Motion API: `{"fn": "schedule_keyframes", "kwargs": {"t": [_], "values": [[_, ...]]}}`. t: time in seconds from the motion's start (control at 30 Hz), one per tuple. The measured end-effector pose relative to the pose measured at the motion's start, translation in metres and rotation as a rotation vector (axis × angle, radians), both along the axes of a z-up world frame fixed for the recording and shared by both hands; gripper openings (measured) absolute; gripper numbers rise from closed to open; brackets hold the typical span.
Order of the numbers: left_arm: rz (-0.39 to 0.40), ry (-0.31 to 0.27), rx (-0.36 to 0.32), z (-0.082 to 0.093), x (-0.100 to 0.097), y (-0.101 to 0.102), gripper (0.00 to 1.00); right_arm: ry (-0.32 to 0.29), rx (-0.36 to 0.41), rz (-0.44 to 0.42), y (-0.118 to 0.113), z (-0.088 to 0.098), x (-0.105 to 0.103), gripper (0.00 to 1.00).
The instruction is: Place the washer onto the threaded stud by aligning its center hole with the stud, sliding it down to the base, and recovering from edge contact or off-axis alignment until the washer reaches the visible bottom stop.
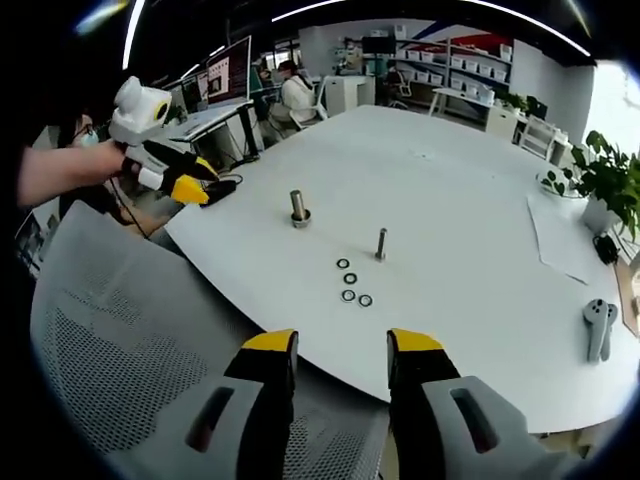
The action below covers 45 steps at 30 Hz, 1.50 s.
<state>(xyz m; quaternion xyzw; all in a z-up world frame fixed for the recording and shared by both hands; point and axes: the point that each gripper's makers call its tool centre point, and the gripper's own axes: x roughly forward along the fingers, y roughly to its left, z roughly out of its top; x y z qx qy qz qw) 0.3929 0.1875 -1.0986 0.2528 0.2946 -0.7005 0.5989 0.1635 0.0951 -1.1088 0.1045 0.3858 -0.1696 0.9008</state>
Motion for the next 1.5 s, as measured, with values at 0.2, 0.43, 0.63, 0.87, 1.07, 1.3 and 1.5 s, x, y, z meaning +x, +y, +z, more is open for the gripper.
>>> {"fn": "schedule_keyframes", "kwargs": {"t": [0.2, 0.43, 0.63, 0.87, 1.07, 1.3, 1.5], "values": [[0.027, 0.019, -0.091, 0.021, -0.009, 0.012, 0.36, 0.014, -0.005, -0.011, -0.003, -0.005, -0.003, 0.40], [0.049, 0.052, -0.101, 0.030, -0.013, 0.024, 0.39, 0.031, -0.019, -0.026, -0.006, -0.004, -0.005, 0.40], [0.068, 0.049, -0.150, 0.045, -0.014, 0.033, 0.40, 0.021, -0.020, -0.048, -0.005, 0.001, -0.006, 0.40], [0.058, 0.084, -0.143, 0.039, -0.021, 0.042, 0.40, 0.048, -0.014, -0.047, -0.004, -0.004, -0.007, 0.40], [0.003, 0.054, -0.187, 0.044, -0.035, 0.041, 0.45, 0.044, -0.020, -0.056, -0.006, -0.003, -0.008, 0.40], [-0.008, 0.051, -0.187, 0.037, -0.030, 0.050, 0.43, 0.056, -0.015, -0.056, -0.007, -0.006, -0.009, 0.40], [-0.020, 0.073, -0.198, 0.037, -0.038, 0.046, 0.41, 0.065, -0.010, -0.060, -0.007, -0.007, -0.010, 0.40]]}}
